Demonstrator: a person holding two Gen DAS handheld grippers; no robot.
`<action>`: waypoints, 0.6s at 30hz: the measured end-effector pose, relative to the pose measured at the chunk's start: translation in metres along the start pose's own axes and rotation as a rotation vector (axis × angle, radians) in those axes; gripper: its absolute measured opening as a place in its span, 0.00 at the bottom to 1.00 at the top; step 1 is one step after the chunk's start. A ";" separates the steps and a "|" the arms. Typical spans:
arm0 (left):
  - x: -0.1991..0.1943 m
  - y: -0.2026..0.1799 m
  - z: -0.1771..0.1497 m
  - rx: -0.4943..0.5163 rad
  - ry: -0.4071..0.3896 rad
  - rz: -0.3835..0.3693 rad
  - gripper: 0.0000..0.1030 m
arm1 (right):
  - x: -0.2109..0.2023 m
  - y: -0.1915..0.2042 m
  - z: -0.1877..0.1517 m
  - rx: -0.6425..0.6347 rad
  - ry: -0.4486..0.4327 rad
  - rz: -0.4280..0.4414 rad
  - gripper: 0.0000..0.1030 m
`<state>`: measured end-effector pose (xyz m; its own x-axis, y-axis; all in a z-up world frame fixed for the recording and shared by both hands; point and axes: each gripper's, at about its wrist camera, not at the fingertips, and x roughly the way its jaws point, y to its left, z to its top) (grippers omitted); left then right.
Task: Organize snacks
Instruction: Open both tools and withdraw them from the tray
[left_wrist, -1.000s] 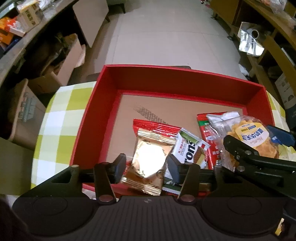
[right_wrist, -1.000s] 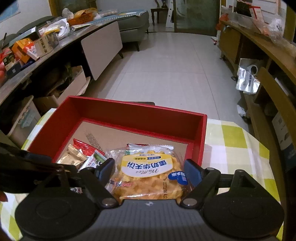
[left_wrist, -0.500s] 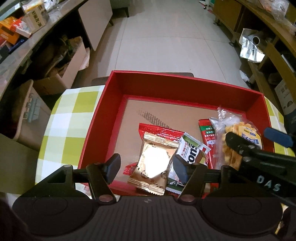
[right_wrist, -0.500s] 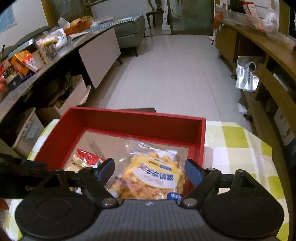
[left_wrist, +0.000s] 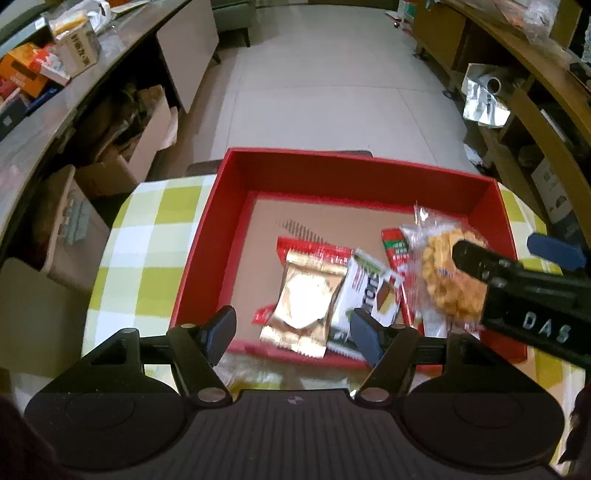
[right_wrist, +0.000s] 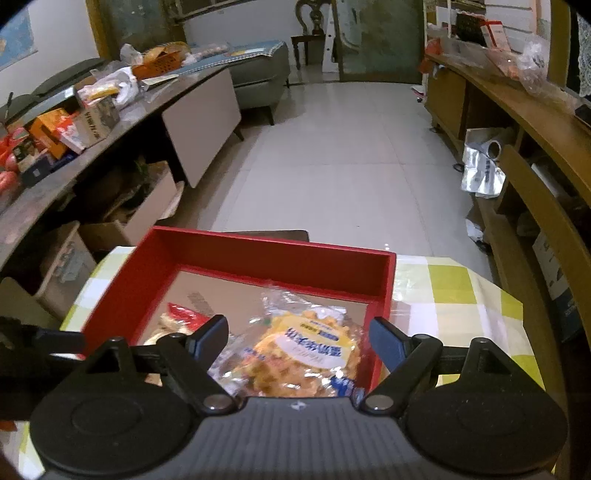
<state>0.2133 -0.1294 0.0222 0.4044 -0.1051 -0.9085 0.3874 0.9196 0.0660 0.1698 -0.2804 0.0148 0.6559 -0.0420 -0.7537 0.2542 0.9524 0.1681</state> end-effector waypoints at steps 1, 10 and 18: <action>-0.002 0.003 -0.004 0.001 0.002 0.003 0.72 | -0.003 0.004 0.000 -0.013 0.000 -0.001 0.86; 0.003 0.039 -0.039 -0.023 0.069 0.042 0.75 | -0.019 0.039 -0.022 -0.127 0.052 0.034 0.86; 0.026 0.070 -0.045 -0.109 0.116 0.034 0.77 | -0.025 0.057 -0.046 -0.181 0.103 0.072 0.86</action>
<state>0.2138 -0.0505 -0.0149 0.3149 -0.0350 -0.9485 0.2805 0.9581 0.0578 0.1350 -0.2113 0.0136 0.5890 0.0500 -0.8066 0.0717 0.9909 0.1138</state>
